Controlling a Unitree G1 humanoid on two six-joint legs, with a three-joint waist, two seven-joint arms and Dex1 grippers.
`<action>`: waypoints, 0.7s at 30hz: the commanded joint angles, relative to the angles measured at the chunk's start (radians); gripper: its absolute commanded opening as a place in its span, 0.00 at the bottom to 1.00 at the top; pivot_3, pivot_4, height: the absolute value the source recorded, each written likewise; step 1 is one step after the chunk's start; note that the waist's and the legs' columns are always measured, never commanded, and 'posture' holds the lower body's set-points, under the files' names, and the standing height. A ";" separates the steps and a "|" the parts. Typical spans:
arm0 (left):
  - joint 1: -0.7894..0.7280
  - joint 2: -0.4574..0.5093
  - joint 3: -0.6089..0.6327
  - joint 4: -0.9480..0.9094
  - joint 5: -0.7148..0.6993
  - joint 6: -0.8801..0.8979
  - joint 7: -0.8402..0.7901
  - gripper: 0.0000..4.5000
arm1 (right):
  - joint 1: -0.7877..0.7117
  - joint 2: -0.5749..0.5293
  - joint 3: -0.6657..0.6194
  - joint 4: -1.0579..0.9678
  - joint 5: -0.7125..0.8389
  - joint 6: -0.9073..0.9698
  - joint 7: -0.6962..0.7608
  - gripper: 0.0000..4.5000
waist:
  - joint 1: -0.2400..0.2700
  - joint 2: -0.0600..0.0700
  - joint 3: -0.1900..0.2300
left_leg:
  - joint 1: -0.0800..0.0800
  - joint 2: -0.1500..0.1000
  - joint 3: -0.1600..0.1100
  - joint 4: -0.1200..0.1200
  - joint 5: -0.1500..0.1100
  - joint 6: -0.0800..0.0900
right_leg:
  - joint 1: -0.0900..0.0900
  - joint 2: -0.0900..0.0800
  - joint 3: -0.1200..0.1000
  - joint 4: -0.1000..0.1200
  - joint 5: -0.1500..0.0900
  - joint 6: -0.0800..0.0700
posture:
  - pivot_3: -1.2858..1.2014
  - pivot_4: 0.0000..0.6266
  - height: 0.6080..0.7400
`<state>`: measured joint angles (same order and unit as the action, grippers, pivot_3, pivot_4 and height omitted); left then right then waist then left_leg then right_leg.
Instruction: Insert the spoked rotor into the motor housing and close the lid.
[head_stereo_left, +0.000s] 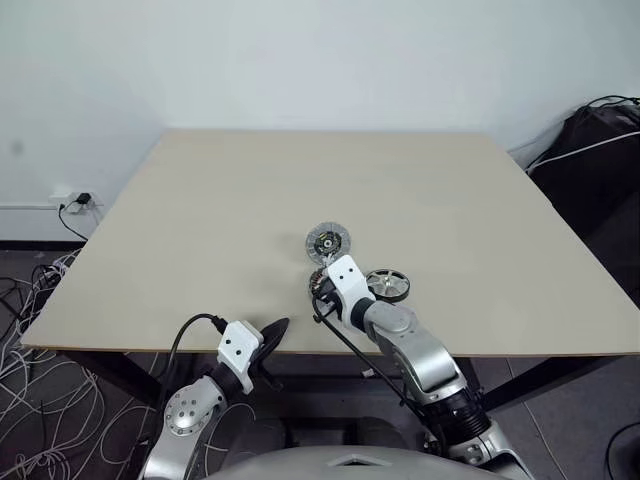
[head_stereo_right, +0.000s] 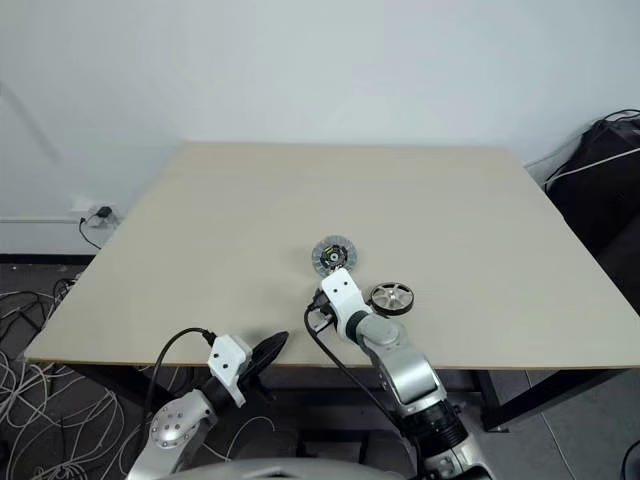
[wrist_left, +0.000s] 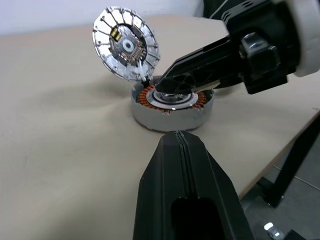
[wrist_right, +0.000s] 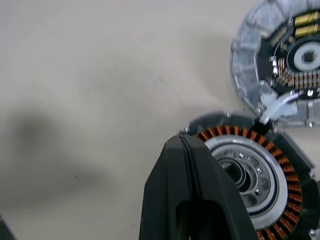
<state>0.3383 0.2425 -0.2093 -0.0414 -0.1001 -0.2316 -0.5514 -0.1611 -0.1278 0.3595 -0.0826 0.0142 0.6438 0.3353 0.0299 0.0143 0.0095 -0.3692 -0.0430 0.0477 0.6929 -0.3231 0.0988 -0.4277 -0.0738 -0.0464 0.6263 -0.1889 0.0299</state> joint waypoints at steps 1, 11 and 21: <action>-0.014 0.008 0.002 -0.027 -0.027 0.021 -0.015 0.00 | -0.048 0.023 -0.014 0.024 -0.008 -0.033 -0.016 0.00 | -0.005 0.000 0.000 | 0.000 0.000 0.000 0.000 0.000 0.000 | 0.000 0.000 0.000 0.000 0.000 0.000 | 0.52 0.00 1.00; -0.018 0.029 -0.002 -0.060 -0.061 0.107 -0.047 0.00 | -0.067 0.031 -0.034 0.093 -0.011 -0.052 -0.022 0.00 | -0.016 0.001 0.001 | 0.000 0.000 0.000 0.000 0.000 0.000 | 0.000 0.001 0.000 0.000 0.000 0.000 | 0.52 0.00 1.00; -0.025 0.030 0.000 -0.067 -0.071 0.139 -0.058 0.00 | -0.047 0.006 -0.035 0.067 -0.003 -0.037 0.005 0.00 | -0.017 0.002 0.001 | 0.000 0.000 0.000 0.000 0.000 -0.001 | 0.000 0.001 0.000 0.000 0.000 0.000 | 0.52 0.00 1.00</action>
<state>0.3309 0.2711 -0.2072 -0.0596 -0.1599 -0.0923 -0.6035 -0.2039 -0.1222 0.3369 0.0248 0.0067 0.6157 0.3363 0.0130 0.0165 0.0108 -0.3689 -0.0430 0.0477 0.6927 -0.3228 0.0982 -0.4277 -0.0728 -0.0461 0.6266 -0.1889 0.0301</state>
